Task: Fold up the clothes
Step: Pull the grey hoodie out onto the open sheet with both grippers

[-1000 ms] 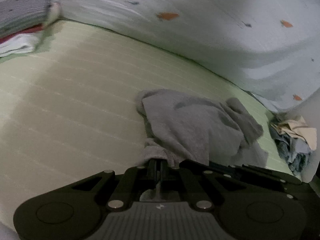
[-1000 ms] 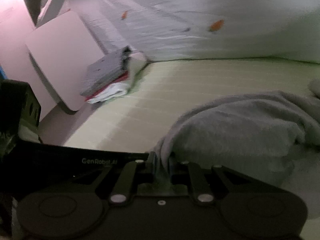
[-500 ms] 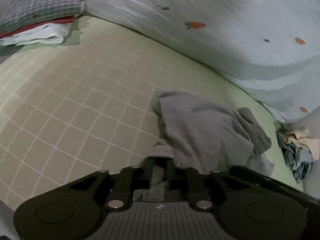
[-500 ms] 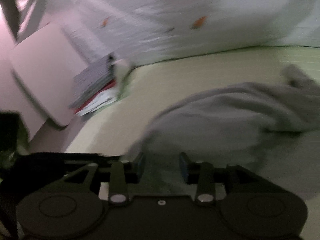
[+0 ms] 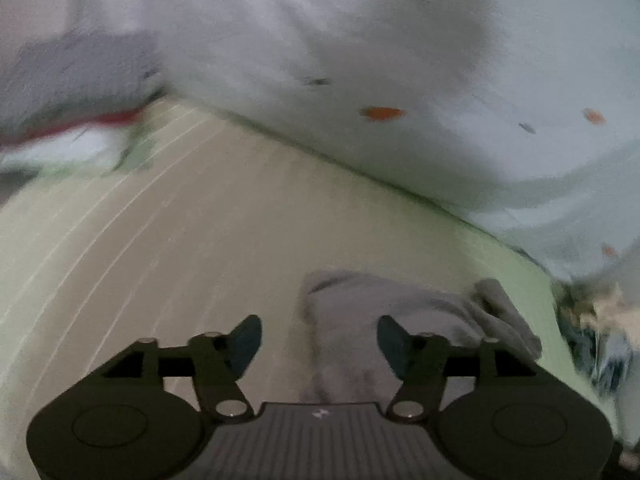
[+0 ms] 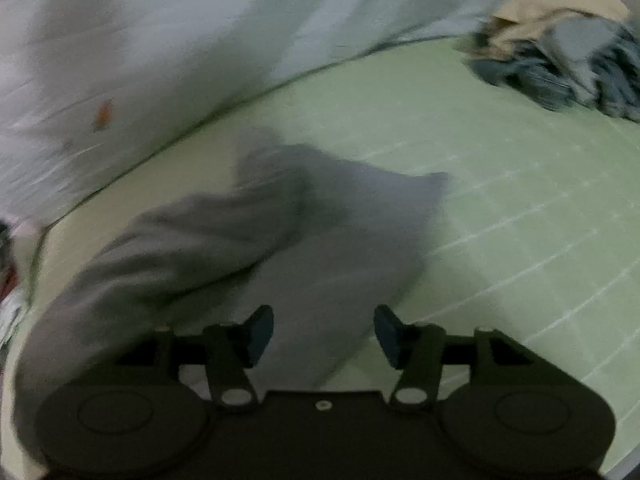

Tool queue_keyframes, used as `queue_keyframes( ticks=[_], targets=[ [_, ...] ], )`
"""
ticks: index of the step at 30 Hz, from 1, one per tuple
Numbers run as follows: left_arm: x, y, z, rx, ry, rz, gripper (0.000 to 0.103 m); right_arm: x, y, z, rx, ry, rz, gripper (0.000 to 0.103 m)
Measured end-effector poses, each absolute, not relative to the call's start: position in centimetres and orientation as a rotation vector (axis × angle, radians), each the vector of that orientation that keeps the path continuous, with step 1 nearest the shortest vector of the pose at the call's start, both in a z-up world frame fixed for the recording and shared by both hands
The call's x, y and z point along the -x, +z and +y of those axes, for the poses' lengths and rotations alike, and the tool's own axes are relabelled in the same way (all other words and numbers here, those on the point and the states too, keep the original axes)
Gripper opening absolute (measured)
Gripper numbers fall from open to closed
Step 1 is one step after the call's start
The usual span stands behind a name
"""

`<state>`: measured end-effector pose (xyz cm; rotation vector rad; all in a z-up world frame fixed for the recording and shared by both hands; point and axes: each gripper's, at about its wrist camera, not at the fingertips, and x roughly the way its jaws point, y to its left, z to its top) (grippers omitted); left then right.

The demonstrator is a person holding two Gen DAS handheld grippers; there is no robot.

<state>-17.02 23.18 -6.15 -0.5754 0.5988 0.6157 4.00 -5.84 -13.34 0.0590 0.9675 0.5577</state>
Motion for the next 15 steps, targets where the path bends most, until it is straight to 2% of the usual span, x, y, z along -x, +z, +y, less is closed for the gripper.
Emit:
queue_keyframes(
  ticks=[4, 9, 15],
  targets=[
    [10.2, -4.7, 20.8, 0.405, 0.422, 0.654, 0.08, -7.1, -14.5, -6.6, -0.092, 0.497, 0.992, 0.069],
    [0.8, -4.9, 17.1, 0.285, 0.151, 0.712, 0.084, -10.8, -15.6, -6.6, -0.075, 0.474, 0.987, 0.069],
    [-8.2, -8.7, 13.9, 0.145, -0.018, 0.826, 0.084, -12.9, -16.5, -5.9, -0.054, 0.531, 1.012, 0.066]
  ],
)
